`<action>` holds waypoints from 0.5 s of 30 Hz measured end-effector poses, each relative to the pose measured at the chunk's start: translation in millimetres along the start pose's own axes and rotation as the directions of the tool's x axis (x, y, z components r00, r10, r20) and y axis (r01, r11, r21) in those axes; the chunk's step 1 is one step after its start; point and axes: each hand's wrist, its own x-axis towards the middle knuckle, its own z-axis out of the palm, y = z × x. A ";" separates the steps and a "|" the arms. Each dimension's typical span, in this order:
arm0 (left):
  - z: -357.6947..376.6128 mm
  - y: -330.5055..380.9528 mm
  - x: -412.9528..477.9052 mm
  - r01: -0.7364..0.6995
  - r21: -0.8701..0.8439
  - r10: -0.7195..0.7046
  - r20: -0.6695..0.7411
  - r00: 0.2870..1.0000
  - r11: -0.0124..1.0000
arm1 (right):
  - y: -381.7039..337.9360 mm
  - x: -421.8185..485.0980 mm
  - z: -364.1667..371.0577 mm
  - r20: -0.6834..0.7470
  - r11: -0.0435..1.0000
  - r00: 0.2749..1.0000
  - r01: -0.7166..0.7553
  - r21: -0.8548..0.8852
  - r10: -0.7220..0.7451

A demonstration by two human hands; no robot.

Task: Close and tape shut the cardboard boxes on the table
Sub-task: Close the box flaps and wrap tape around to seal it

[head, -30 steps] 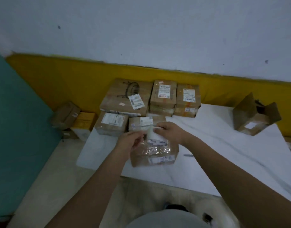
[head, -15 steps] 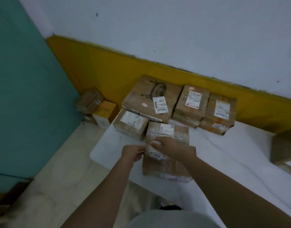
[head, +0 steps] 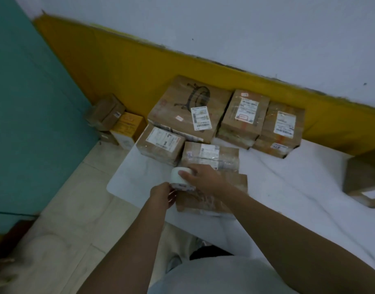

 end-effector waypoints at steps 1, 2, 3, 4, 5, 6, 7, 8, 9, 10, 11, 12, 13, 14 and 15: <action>-0.2 -1.6 0.6 0.024 0.018 -0.024 -0.007 1.000 1.000 | 3.5 -3.3 1.4 -0.004 0.999 1.000 -0.014 0.052 0.015; -0.8 -4.4 1.1 0.053 0.038 -0.053 -0.004 0.999 0.998 | 7.1 -6.7 2.8 -0.009 0.994 0.999 -0.029 0.109 0.031; -1.9 -8.1 2.7 0.086 0.053 -0.087 0.006 0.996 0.995 | 10.2 -9.7 4.3 -0.011 0.985 0.999 -0.043 0.167 0.045; -2.6 -12.7 4.2 0.114 0.065 -0.116 0.021 0.993 0.991 | 12.0 -11.9 4.9 -0.009 0.976 0.998 -0.051 0.211 0.054; -3.7 -17.4 4.3 0.139 0.055 -0.141 0.044 0.989 0.989 | 12.6 -13.6 4.7 -0.003 0.970 0.998 -0.056 0.238 0.058; -4.4 -21.1 4.1 0.135 0.037 -0.137 0.066 0.988 0.990 | 11.9 -14.1 4.2 0.006 0.968 0.998 -0.057 0.246 0.058; -5.4 -24.7 5.2 0.072 0.040 -0.075 0.075 0.994 0.997 | 11.1 -13.9 3.9 0.015 0.968 0.999 -0.054 0.245 0.051; -6.3 -28.1 9.6 -0.061 0.068 0.055 0.085 0.995 0.996 | 10.1 -13.3 3.7 0.023 0.969 0.999 -0.051 0.240 0.046; -6.3 -30.4 11.5 -0.216 0.103 0.204 0.115 0.972 0.971 | 9.4 -12.7 3.7 0.029 0.969 0.998 -0.054 0.240 0.048; -5.7 -31.4 9.0 -0.349 0.104 0.328 0.178 0.928 0.931 | 8.9 -12.6 3.4 0.034 0.967 0.998 -0.065 0.245 0.058; -5.1 -32.7 5.9 -0.416 0.080 0.387 0.247 0.888 0.906 | 9.4 -12.8 3.0 0.038 0.963 0.997 -0.078 0.258 0.071; -3.7 -34.9 5.4 -0.428 0.045 0.397 0.298 0.868 0.903 | 10.5 -13.3 2.5 0.042 0.957 0.996 -0.093 0.273 0.084; -3.1 -37.9 6.0 -0.416 0.018 0.386 0.340 0.857 0.909 | 11.9 -14.4 2.0 0.043 0.951 0.995 -0.103 0.290 0.094; -2.1 -40.9 7.8 -0.400 0.003 0.371 0.371 0.851 0.916 | 13.1 -15.3 1.4 0.042 0.947 0.994 -0.108 0.302 0.100; -1.1 -45.0 11.9 -0.397 0.015 0.360 0.390 0.847 0.918 | 15.4 -16.0 1.5 0.036 0.944 0.994 -0.108 0.313 0.101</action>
